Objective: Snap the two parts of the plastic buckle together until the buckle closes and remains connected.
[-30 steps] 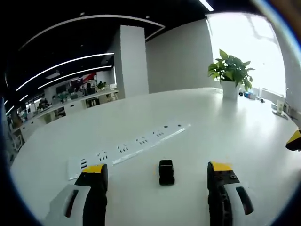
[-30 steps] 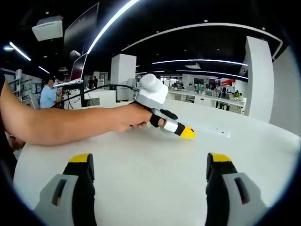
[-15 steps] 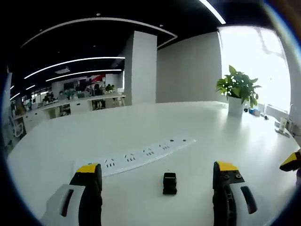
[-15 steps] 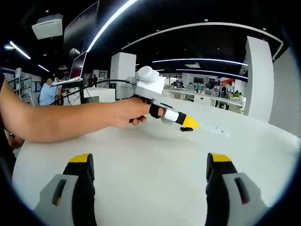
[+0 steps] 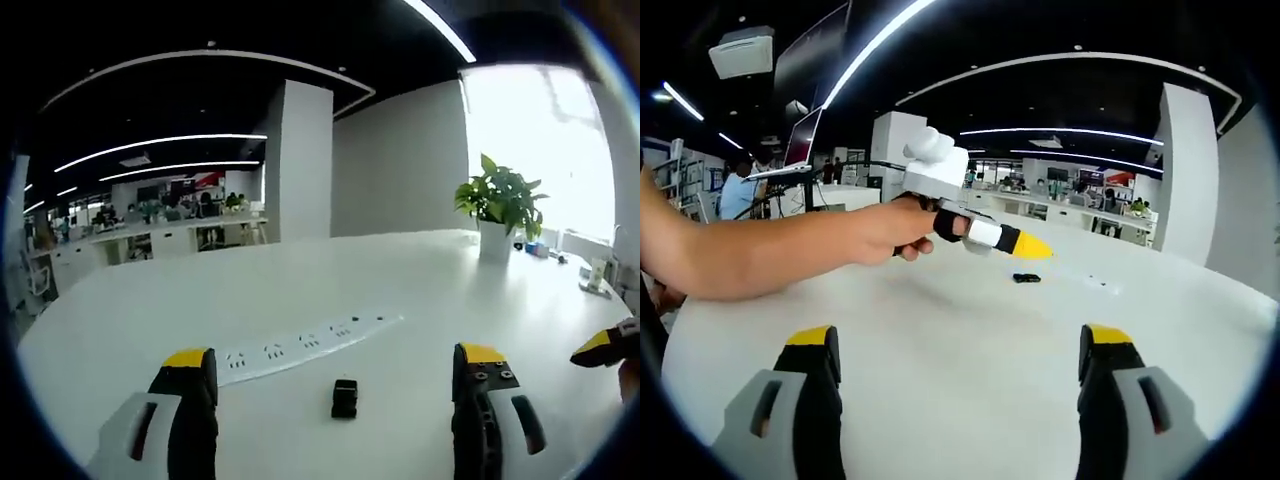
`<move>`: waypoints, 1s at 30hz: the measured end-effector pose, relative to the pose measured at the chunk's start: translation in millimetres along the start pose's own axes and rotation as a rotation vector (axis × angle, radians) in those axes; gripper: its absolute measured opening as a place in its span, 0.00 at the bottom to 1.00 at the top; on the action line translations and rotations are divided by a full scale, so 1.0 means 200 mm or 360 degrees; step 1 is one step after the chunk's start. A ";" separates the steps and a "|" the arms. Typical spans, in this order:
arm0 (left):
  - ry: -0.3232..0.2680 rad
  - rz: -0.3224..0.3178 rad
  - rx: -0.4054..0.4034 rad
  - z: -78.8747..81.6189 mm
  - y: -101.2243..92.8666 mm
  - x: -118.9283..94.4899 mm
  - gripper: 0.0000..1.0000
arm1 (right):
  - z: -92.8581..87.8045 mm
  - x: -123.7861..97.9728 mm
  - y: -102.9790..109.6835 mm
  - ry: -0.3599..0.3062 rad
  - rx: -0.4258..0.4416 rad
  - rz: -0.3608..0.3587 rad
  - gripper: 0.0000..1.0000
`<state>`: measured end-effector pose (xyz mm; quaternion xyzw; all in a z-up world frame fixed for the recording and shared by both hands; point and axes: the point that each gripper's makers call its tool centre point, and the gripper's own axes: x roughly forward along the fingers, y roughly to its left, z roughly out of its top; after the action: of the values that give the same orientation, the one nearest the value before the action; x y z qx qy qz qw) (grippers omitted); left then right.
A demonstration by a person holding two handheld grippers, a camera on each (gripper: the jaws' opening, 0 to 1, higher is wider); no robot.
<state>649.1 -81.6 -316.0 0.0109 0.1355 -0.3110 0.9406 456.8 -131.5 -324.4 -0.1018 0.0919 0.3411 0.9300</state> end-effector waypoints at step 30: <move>-0.0007 0.0029 -0.0003 -0.12 -0.01 -0.32 0.99 | -0.01 -0.01 -0.04 0.0012 -0.0068 -0.0019 0.99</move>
<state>592.9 -42.4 -322.7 0.0104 0.1337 -0.3023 0.9437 459.9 -139.4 -325.3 -0.1236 0.0873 0.3371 0.9292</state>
